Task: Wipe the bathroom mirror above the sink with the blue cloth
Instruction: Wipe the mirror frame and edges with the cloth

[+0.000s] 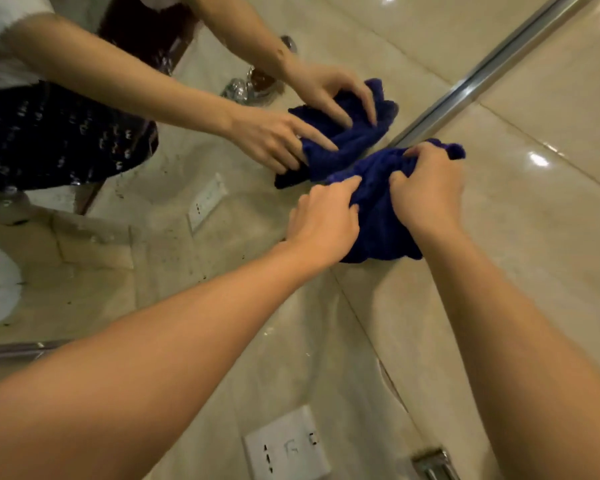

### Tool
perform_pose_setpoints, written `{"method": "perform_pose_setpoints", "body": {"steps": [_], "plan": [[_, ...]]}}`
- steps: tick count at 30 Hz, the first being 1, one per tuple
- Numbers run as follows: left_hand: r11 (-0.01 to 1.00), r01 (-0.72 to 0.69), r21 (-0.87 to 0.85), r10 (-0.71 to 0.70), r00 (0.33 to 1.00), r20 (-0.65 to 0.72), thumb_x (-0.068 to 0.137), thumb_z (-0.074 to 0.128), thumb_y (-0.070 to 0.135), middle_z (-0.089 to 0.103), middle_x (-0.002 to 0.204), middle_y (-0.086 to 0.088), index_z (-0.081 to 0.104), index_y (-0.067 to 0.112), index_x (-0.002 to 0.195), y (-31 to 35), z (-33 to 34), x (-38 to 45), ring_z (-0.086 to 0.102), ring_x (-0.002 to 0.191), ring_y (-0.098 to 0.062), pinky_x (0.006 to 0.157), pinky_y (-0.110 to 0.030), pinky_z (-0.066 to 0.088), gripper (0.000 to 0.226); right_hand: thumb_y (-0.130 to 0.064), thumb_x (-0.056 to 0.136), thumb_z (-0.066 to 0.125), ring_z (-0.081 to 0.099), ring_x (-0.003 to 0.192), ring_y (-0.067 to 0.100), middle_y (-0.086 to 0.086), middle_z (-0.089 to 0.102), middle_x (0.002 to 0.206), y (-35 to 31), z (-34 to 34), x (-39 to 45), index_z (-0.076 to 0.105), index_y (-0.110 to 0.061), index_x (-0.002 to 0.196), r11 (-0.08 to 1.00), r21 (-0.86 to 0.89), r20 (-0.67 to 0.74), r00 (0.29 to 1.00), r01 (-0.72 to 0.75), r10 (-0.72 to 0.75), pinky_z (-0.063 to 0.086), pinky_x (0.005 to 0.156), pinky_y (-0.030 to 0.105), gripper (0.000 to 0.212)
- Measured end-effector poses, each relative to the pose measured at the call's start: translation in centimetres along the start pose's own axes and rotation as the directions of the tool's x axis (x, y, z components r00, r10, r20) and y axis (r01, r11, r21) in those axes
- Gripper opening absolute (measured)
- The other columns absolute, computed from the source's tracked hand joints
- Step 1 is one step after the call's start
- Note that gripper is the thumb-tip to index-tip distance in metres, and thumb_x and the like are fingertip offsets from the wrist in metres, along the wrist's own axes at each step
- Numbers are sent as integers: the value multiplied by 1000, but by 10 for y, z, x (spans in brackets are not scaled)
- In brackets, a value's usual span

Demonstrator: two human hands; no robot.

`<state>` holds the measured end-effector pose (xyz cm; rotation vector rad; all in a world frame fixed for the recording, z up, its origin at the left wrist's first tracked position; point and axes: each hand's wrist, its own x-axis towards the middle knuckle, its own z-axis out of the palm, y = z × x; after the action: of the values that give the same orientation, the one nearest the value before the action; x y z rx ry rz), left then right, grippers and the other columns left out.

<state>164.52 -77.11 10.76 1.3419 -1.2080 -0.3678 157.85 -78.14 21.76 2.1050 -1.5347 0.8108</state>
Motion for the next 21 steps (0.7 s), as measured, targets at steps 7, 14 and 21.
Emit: {"method": "perform_pose_setpoints", "body": {"steps": [7, 14, 21], "plan": [[988, -12, 153, 4, 999, 51, 97, 46, 16, 57, 134, -10, 37, 35, 149, -49, 32, -10, 55, 115, -39, 84, -44, 46, 56, -5, 91, 44, 51, 100, 36, 22, 55, 114, 7, 81, -27, 46, -3, 113, 998, -52, -2, 999, -47, 47, 30, 70, 34, 22], [992, 1, 127, -5, 999, 33, 97, 47, 21, 58, 135, -6, 34, 41, 149, -104, 53, -32, 58, 113, -36, 85, -45, 50, 58, -12, 93, 48, 51, 95, 33, 19, 56, 111, 15, 128, -57, 45, -5, 109, 998, -60, -31, 999, 4, -6, 27, 68, 29, 18], [987, 133, 86, -135, 991, 18, 93, 56, 22, 65, 128, 0, 45, 48, 141, -156, 56, -67, 60, 114, -29, 85, -41, 50, 56, -11, 95, 41, 41, 76, 28, 21, 53, 106, 14, 181, -103, 41, -5, 110, 995, -96, 57, 998, 9, -4, 29, 61, 35, 16]]}}
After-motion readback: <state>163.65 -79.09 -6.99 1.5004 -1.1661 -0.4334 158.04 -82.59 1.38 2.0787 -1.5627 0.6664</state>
